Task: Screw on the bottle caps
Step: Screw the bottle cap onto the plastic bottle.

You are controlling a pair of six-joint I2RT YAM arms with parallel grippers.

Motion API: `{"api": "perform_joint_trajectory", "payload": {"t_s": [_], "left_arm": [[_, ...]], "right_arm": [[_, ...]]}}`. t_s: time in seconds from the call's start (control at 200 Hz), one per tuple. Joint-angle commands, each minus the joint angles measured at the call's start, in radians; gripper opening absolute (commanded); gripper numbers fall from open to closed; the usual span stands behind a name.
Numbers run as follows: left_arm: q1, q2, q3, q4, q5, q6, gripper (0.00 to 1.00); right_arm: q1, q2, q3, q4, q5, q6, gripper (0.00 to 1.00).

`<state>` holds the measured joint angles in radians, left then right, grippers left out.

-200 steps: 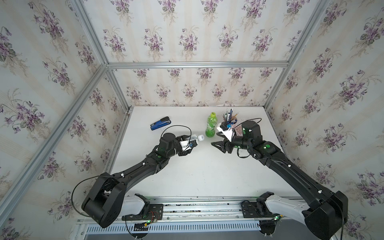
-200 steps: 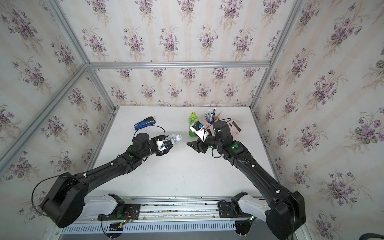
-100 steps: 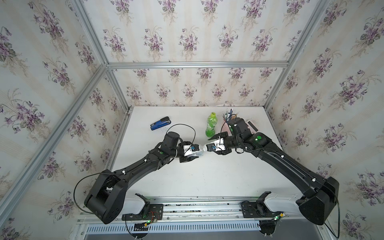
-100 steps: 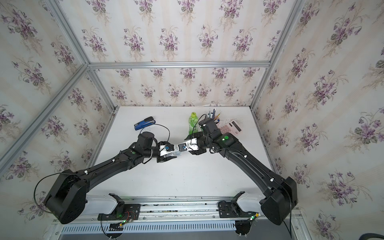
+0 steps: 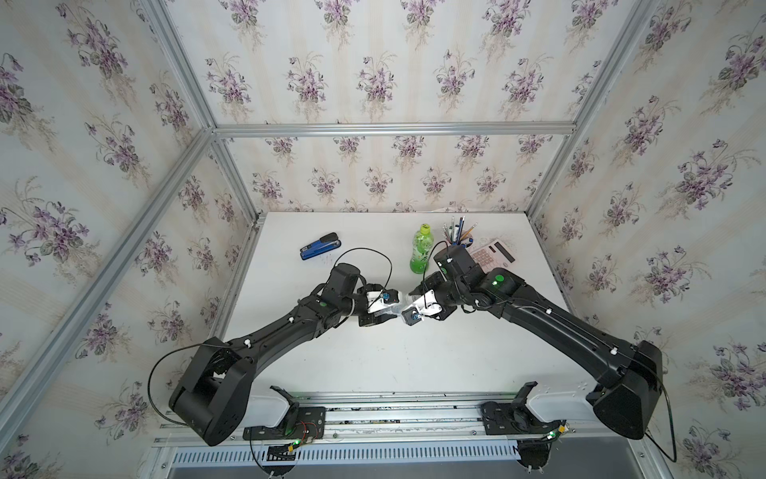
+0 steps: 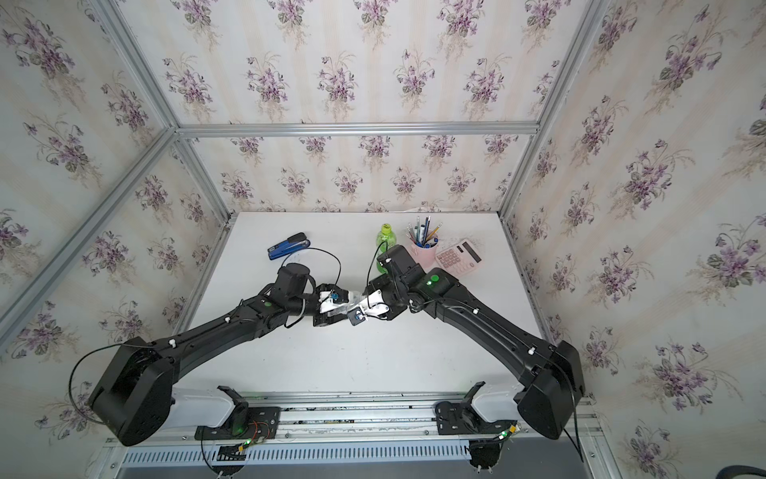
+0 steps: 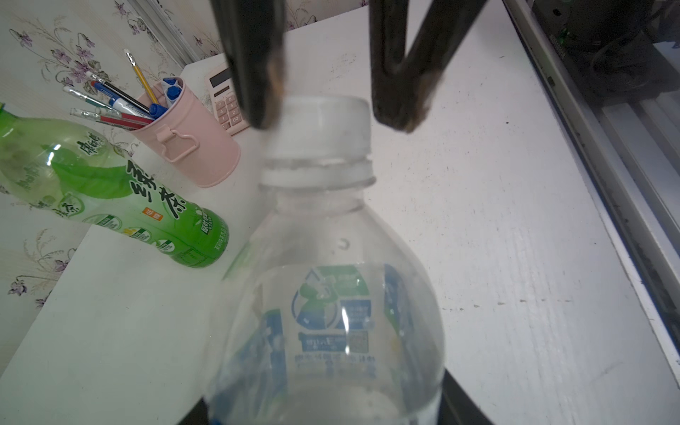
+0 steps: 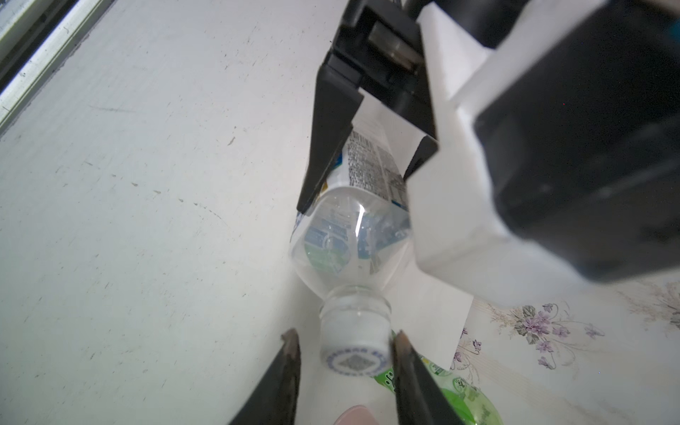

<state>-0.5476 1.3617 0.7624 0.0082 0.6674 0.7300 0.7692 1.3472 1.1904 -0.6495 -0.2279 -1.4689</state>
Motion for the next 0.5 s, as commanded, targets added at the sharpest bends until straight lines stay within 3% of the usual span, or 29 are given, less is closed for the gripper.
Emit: {"api": "perform_joint_trajectory", "payload": {"t_s": [0.0,0.33,0.415,0.495], "left_arm": [[0.002,0.003,0.014,0.002,0.043,-0.003,0.59],[0.001,0.01,0.021,0.0,0.045,-0.01,0.59],[-0.002,-0.004,0.004,0.038,0.027,-0.022,0.59],[-0.016,-0.028,-0.031,0.106,-0.025,-0.028,0.59]], "right_arm": [[0.002,-0.004,-0.016,0.025,0.015,-0.027,0.39],[0.001,-0.011,-0.028,0.028,-0.003,-0.01,0.24],[0.001,-0.002,-0.025,0.027,-0.028,0.064,0.21],[0.001,0.014,-0.01,0.05,-0.059,0.232,0.18]]}}
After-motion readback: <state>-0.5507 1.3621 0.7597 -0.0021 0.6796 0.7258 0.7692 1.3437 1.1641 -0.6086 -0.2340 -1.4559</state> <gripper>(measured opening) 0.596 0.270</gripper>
